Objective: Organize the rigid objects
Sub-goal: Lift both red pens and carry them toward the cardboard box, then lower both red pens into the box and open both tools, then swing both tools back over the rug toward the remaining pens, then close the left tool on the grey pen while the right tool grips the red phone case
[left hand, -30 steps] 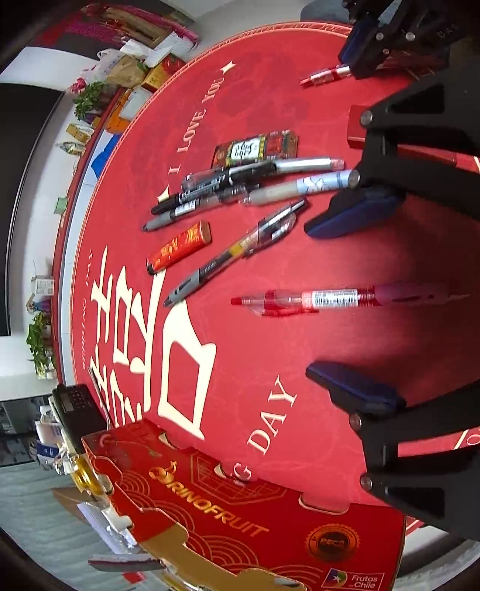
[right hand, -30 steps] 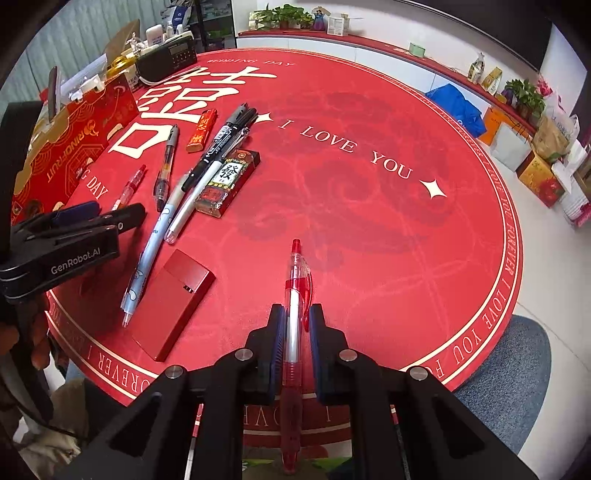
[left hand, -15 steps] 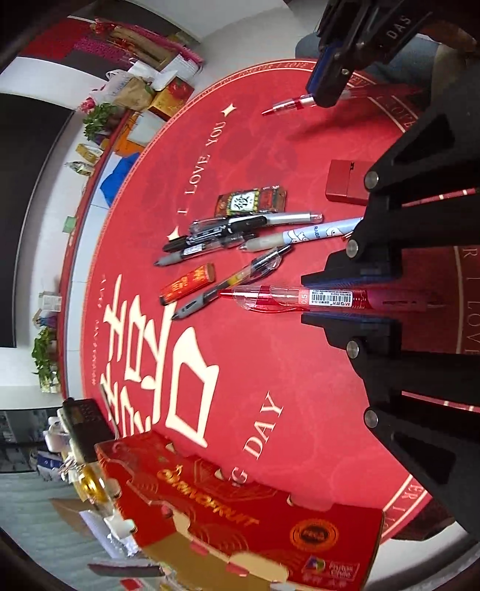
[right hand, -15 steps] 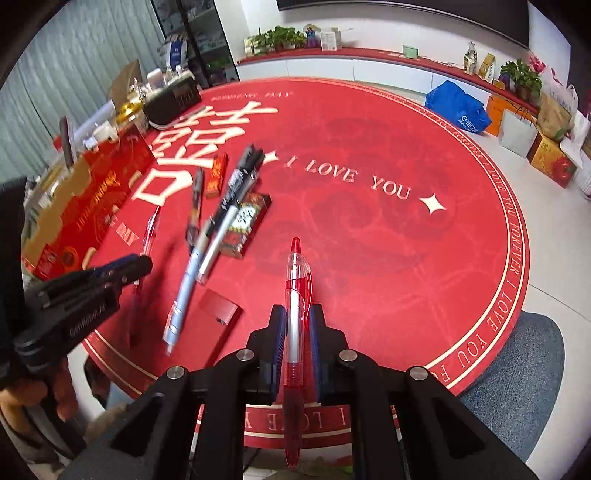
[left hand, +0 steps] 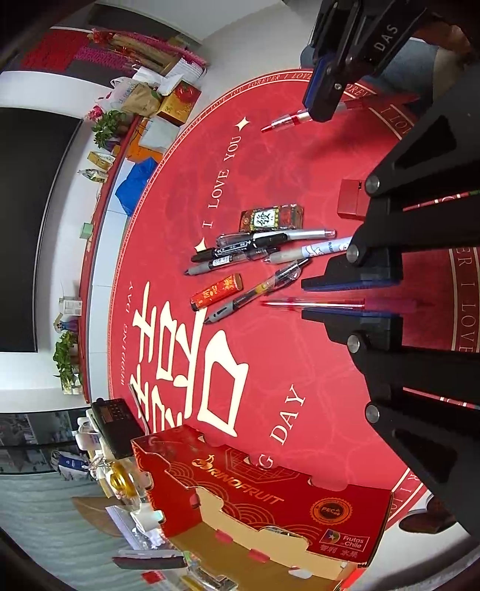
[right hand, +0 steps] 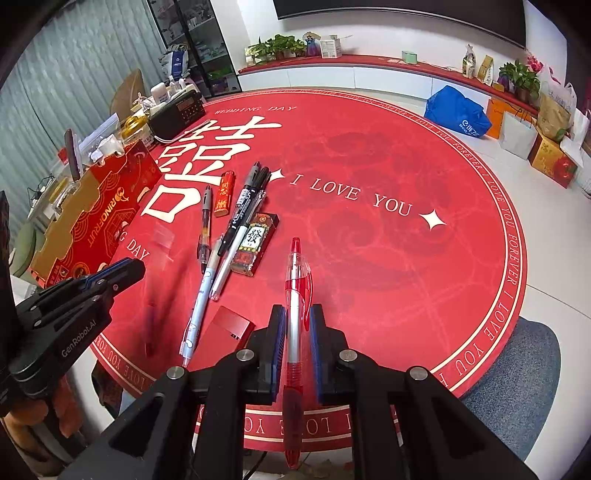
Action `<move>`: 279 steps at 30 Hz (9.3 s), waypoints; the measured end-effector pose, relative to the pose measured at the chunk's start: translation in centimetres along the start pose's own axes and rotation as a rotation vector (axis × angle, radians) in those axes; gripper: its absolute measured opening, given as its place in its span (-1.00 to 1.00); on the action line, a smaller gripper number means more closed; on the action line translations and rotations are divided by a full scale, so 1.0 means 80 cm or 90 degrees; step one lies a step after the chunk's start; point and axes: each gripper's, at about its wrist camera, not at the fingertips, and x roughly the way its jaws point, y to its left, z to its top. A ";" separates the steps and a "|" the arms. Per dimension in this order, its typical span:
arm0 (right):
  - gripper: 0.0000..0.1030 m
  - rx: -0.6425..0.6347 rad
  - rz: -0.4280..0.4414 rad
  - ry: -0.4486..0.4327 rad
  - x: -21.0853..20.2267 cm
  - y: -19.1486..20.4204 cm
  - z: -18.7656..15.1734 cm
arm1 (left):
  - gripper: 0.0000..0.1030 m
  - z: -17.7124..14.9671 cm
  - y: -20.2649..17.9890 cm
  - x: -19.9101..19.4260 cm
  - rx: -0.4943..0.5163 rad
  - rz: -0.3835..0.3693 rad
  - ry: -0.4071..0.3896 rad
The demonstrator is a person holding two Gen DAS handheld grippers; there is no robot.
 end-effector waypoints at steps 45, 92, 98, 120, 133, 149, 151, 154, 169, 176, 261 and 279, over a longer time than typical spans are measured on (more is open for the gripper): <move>-0.82 -0.025 0.028 -0.019 -0.018 0.024 0.014 | -0.80 0.006 0.018 -0.009 -0.021 -0.006 -0.010; -0.80 -0.166 0.153 -0.055 -0.025 0.198 0.107 | -0.80 0.041 0.152 -0.078 -0.132 0.098 -0.122; -0.80 -0.217 0.220 -0.053 -0.006 0.284 0.133 | -0.80 0.047 0.238 -0.093 -0.191 0.189 -0.137; -0.80 -0.259 0.270 -0.003 0.090 0.397 0.166 | -0.80 0.051 0.336 -0.028 -0.245 0.287 -0.078; -0.80 -0.255 0.258 0.012 0.109 0.397 0.169 | -0.80 0.057 0.341 -0.009 -0.243 0.284 -0.062; -0.80 -0.255 0.241 0.028 0.130 0.402 0.170 | -0.80 0.062 0.345 0.013 -0.236 0.278 -0.036; -0.80 -0.257 0.234 0.035 0.139 0.404 0.169 | -0.80 0.063 0.349 0.019 -0.237 0.270 -0.019; -0.80 -0.261 0.221 0.049 0.154 0.407 0.167 | -0.80 0.064 0.355 0.029 -0.235 0.260 0.017; 0.76 -0.173 0.258 -0.069 0.092 0.339 0.179 | 0.99 0.051 0.348 -0.080 -0.329 0.235 -0.232; 0.99 -0.092 0.255 -0.133 0.037 0.271 0.153 | 0.99 0.029 0.335 -0.163 -0.440 0.172 -0.430; 0.35 0.111 -0.079 0.105 0.073 -0.072 0.035 | 1.00 0.070 0.020 0.161 0.080 -0.022 0.065; -0.29 0.027 -0.083 0.081 0.058 -0.106 0.033 | 1.00 0.043 -0.014 0.139 0.087 -0.076 0.046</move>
